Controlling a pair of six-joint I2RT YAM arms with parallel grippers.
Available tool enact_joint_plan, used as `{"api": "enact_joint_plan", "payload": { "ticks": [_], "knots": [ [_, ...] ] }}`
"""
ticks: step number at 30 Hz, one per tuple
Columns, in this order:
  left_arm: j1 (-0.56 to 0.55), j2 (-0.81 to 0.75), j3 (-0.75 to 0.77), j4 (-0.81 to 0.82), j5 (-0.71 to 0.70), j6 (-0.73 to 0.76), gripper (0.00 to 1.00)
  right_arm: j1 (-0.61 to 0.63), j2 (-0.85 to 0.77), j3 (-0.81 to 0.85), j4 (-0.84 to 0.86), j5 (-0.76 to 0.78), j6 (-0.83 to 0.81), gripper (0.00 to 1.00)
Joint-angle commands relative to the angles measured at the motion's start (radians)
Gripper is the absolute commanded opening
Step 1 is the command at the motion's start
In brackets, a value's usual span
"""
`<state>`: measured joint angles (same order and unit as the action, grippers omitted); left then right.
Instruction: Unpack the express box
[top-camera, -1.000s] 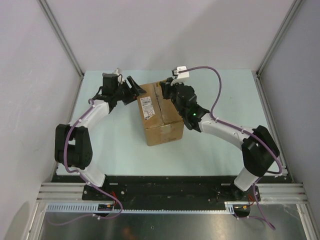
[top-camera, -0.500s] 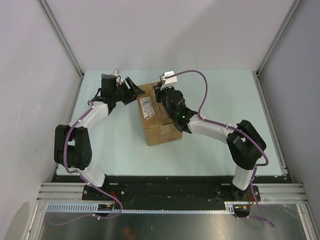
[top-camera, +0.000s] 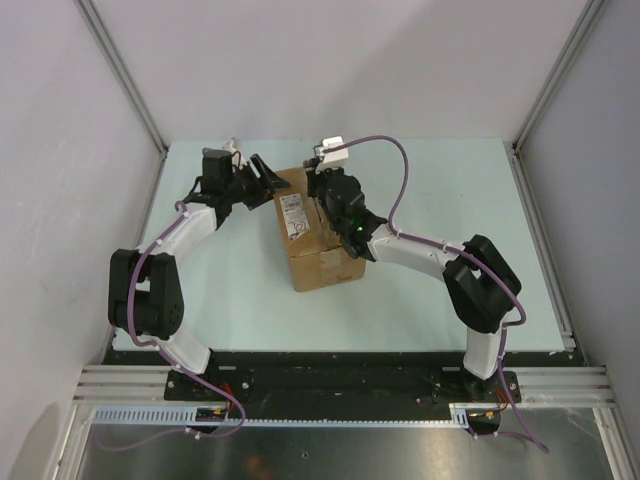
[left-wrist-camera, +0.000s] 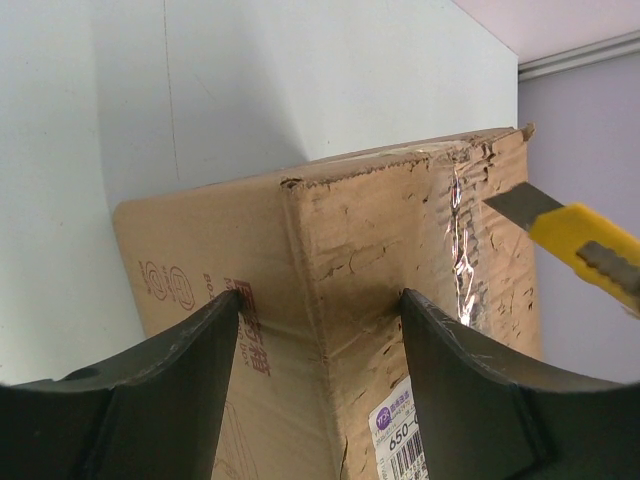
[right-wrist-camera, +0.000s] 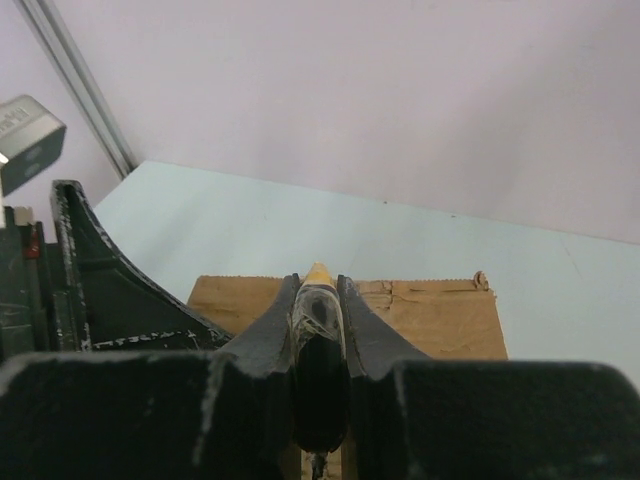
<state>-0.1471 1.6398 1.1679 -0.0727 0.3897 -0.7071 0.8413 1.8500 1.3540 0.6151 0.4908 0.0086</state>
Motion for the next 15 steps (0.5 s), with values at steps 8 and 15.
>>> {"api": "enact_joint_plan", "payload": {
  "ticks": [8, 15],
  "knots": [
    [0.011, 0.012, -0.010, -0.065, 0.008, 0.060, 0.67, -0.005, 0.057, 0.080, 0.055, 0.038, -0.042, 0.00],
    [0.012, 0.018, -0.002, -0.067, 0.015, 0.057, 0.68, -0.008, 0.048, 0.082, 0.063, 0.040, -0.052, 0.00]
  ]
}}
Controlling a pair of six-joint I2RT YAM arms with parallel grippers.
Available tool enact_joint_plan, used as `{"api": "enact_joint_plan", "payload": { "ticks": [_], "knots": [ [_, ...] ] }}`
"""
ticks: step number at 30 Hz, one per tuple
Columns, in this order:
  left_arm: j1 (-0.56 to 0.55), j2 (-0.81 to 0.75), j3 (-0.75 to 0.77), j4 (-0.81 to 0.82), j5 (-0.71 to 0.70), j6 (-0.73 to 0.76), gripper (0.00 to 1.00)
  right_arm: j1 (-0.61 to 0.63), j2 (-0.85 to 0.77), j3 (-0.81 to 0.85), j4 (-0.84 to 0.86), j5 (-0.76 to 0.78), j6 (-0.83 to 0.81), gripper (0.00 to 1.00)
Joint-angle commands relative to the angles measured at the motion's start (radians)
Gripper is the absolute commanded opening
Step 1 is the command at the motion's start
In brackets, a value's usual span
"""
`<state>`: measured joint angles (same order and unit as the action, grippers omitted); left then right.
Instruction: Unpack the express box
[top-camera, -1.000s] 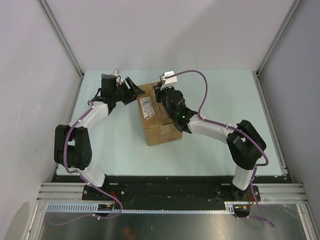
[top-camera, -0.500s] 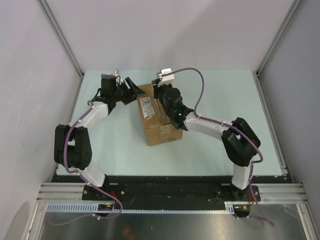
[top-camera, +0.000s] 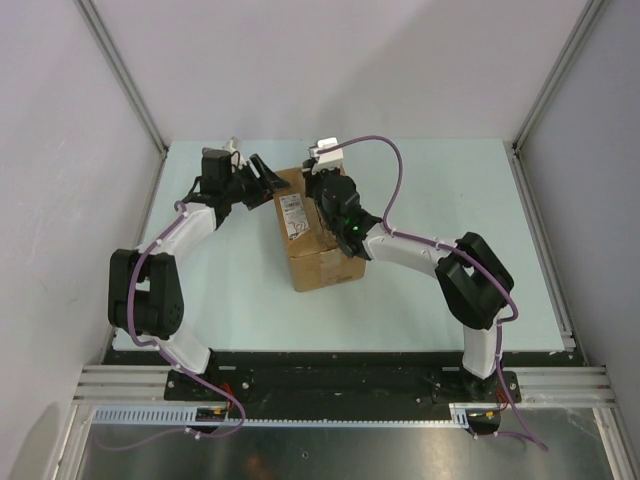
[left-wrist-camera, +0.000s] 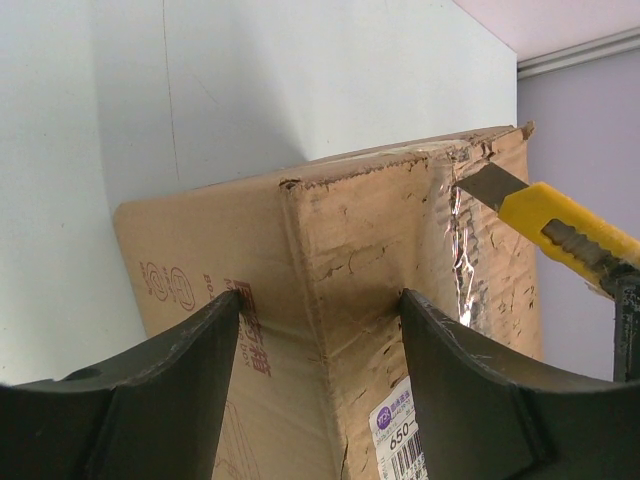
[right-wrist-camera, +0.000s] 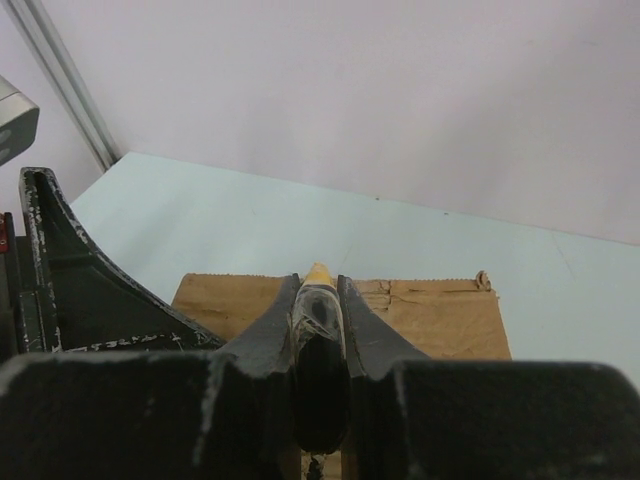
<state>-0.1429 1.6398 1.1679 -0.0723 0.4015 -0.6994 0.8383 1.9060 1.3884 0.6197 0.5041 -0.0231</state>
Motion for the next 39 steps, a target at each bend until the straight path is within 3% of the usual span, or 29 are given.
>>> {"api": "enact_joint_plan", "payload": {
  "ticks": [1, 39],
  "knots": [
    [0.009, 0.018, -0.002, -0.066, 0.003, 0.049, 0.67, -0.005, -0.010, 0.047, 0.058, 0.030, -0.021, 0.00],
    [0.012, 0.020, -0.004, -0.066, 0.010, 0.034, 0.68, -0.008, -0.005, 0.047, -0.080, 0.036, 0.100, 0.00]
  ]
}}
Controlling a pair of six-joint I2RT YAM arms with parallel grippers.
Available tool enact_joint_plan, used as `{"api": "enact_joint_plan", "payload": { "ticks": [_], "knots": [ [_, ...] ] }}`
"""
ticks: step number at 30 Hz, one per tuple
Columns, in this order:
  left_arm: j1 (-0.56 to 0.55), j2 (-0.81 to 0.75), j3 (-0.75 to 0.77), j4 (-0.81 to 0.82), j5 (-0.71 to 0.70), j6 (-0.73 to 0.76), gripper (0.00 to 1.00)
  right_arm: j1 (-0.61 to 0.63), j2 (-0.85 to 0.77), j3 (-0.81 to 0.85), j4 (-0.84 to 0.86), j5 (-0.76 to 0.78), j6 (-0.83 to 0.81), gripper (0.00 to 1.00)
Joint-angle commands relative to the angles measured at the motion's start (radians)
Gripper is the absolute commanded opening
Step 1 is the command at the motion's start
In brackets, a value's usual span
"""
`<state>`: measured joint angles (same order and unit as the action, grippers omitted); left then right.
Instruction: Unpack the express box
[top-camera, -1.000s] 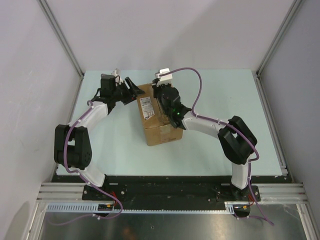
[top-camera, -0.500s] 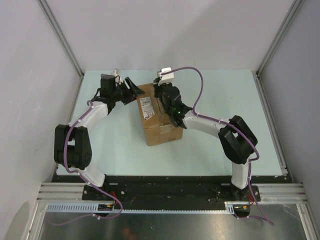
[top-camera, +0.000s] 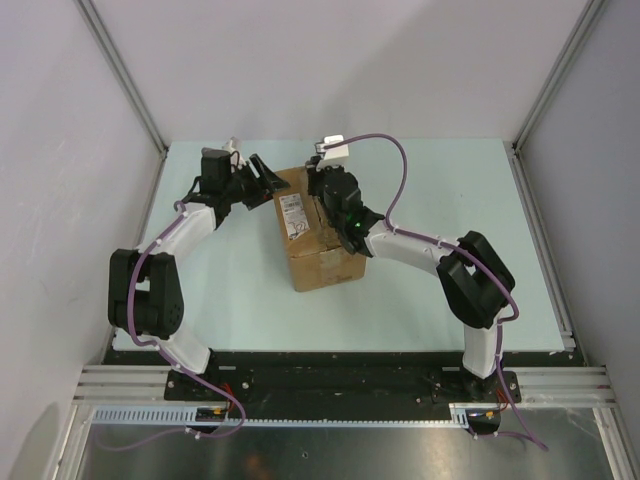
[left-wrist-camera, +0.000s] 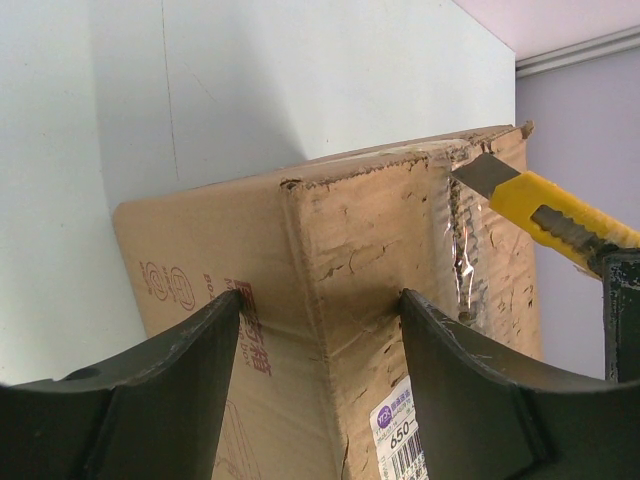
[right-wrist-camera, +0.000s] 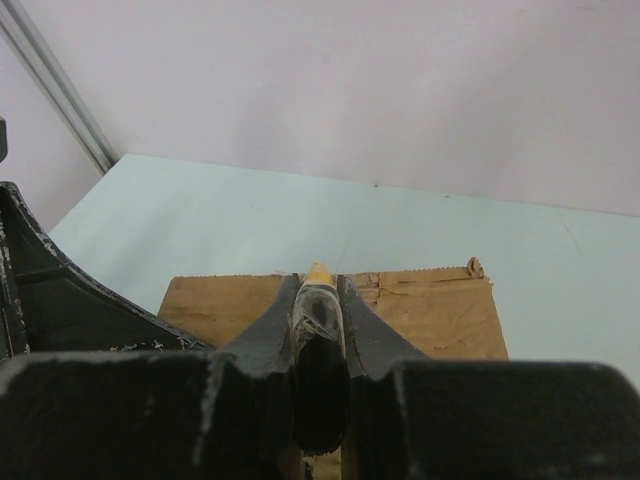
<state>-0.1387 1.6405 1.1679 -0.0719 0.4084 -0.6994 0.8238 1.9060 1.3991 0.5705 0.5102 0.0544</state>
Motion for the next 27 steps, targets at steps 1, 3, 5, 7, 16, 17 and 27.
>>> {"api": "enact_joint_plan", "payload": {
  "ticks": [1, 3, 5, 7, 16, 17, 27],
  "knots": [
    [0.007, 0.019, -0.004, -0.066, 0.001, 0.035, 0.68, 0.008, -0.005, 0.038, -0.035, 0.033, 0.021, 0.00],
    [0.008, 0.019, -0.005, -0.066, 0.000, 0.032, 0.68, 0.008, -0.007, 0.038, -0.044, 0.040, 0.012, 0.00],
    [0.008, 0.018, -0.005, -0.066, 0.001, 0.028, 0.67, 0.009, -0.007, 0.037, -0.052, 0.047, 0.002, 0.00],
    [0.008, 0.019, -0.007, -0.068, -0.002, 0.021, 0.65, 0.015, -0.009, 0.037, -0.061, 0.048, -0.002, 0.00],
    [0.010, 0.004, -0.030, -0.066, -0.042, -0.055, 0.56, 0.037, -0.038, 0.037, -0.149, 0.077, -0.007, 0.00],
    [0.010, 0.002, -0.031, -0.066, -0.051, -0.060, 0.55, 0.037, -0.044, 0.038, -0.156, 0.077, -0.007, 0.00],
    [0.010, -0.002, -0.065, -0.066, -0.098, -0.120, 0.48, 0.054, -0.113, 0.037, -0.296, 0.088, 0.025, 0.00]
  ]
}}
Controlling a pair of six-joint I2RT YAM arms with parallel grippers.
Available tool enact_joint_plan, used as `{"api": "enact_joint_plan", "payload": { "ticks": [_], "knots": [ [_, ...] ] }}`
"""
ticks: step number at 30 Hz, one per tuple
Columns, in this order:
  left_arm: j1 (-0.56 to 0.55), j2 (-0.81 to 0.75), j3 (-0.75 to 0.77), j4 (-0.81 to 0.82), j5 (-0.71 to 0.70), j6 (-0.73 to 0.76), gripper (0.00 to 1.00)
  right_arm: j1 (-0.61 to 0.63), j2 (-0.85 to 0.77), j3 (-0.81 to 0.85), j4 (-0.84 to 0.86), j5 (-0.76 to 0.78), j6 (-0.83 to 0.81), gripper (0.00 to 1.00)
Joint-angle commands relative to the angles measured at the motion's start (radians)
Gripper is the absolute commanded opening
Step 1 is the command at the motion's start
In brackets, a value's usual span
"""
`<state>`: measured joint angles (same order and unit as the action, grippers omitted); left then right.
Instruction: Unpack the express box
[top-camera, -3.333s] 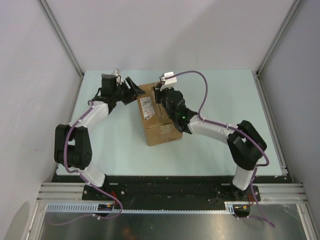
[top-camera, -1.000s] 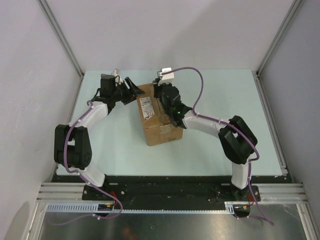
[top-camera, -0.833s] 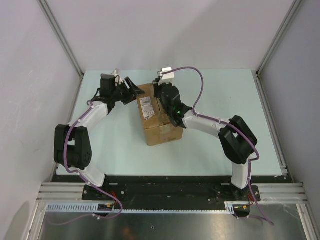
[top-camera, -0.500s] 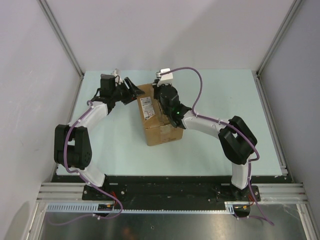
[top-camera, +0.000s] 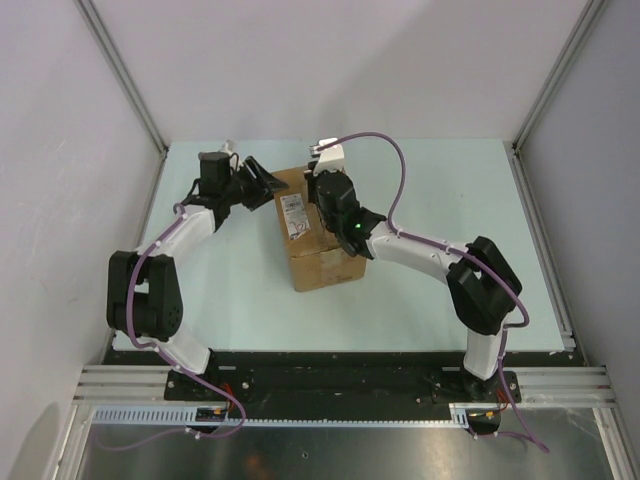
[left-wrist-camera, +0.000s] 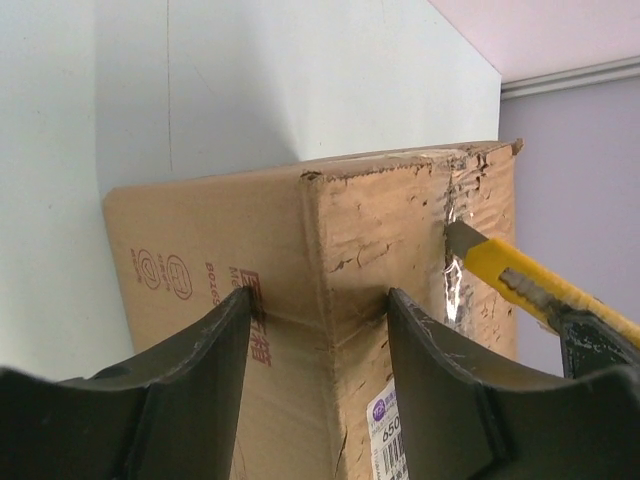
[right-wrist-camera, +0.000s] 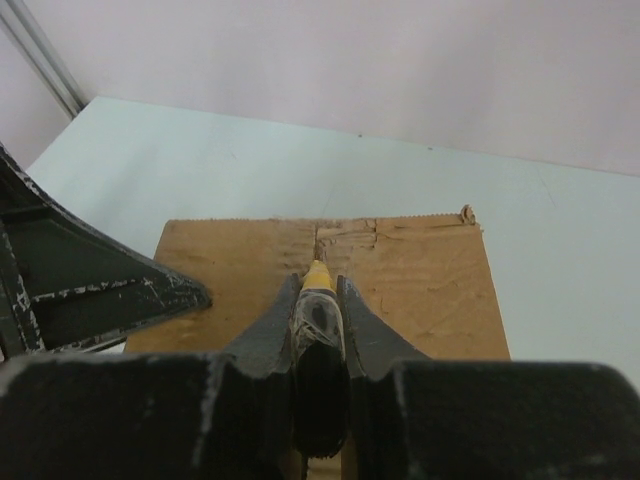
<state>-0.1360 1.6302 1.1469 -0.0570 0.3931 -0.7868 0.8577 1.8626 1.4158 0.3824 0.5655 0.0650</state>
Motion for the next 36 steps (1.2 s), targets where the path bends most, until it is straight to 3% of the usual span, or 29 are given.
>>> {"api": "enact_joint_plan", "payload": {
  "ticks": [1, 14, 36],
  "knots": [
    [0.007, 0.008, -0.045, -0.083, -0.086, -0.035, 0.48, 0.023, -0.077, 0.018, -0.135, 0.030, 0.019, 0.00],
    [0.009, 0.005, -0.056, -0.083, -0.099, -0.051, 0.48, 0.063, -0.166, 0.008, -0.349, -0.001, 0.142, 0.00],
    [0.007, -0.016, -0.085, -0.079, -0.135, -0.092, 0.47, 0.179, -0.298, 0.002, -0.661, 0.082, 0.322, 0.00]
  ]
}}
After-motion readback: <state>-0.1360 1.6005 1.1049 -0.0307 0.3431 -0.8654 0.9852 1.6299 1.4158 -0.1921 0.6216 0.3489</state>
